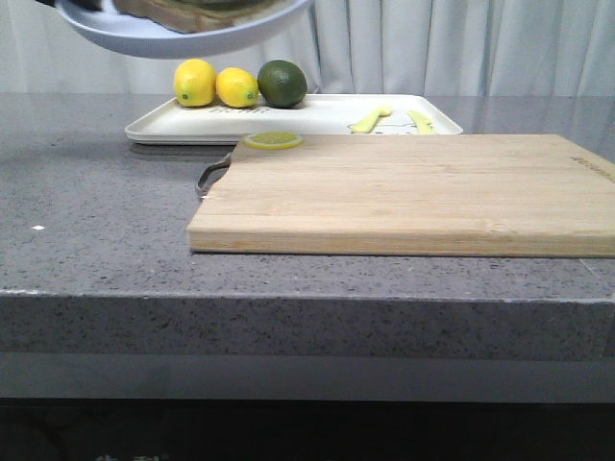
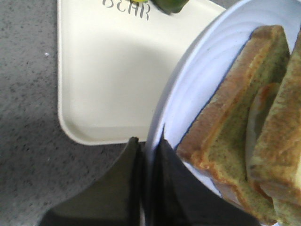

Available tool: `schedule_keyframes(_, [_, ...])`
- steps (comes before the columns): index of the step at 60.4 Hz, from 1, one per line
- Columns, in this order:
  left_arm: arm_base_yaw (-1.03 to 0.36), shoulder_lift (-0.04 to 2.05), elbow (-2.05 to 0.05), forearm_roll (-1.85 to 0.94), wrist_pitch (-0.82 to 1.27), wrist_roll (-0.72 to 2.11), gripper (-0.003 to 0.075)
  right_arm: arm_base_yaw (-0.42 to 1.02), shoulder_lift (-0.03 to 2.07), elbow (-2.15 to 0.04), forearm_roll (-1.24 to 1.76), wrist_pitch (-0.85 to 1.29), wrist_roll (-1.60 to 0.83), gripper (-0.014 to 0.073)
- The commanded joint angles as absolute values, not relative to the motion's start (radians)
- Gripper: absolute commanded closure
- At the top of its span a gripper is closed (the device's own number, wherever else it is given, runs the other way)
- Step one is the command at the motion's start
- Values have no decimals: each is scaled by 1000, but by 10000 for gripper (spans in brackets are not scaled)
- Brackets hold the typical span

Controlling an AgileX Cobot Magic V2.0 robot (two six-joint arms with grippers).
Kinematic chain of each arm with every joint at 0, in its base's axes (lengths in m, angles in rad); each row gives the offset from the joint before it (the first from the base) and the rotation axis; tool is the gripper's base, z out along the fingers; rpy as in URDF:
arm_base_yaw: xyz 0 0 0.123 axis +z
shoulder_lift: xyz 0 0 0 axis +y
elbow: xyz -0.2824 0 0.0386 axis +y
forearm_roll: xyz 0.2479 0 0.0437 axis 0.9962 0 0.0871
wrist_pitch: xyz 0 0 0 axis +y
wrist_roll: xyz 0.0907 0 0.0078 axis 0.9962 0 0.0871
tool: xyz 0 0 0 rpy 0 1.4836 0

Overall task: Place bread and move sandwich to tray
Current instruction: 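Grip the blue plate rim with the left gripper and lift it, then lower the plate onto the white tray and release with the left gripper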

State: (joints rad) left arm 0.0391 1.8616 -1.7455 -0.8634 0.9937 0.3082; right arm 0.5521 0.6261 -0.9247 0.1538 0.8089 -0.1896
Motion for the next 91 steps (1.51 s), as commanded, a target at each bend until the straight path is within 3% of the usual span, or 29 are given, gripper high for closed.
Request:
schedule_keyframes(1, [5,1878,-1859,-968,931,235,738,551,626,-946,156,732,-190,160])
schedule_keyframes(26, [-36,2114,-2045,-968,851,107,713,551,626,-946,156,732,-190,160])
schedule_keyframes(31, [-36,2133,-2046,-972,841,107,664,551,626,-946,156,732,-190,160])
schedule_keyframes(45, [-36,2154,-2048,-972,839,90,398,551,626,-946,156,733,-190,160])
schedule_keyframes(50, [-33,2154,-2050,-970,850,90,347,551,626,-946,156,733,-190,160])
schedule_keyframes(73, [47,2069,-2050,-737,968,92,343,551,626,-946,156,733,-190,160])
schedule_keyframes(91, [-14,1848,-2046,-431,1011,92,343,551,626,-946,156,733,-190,160])
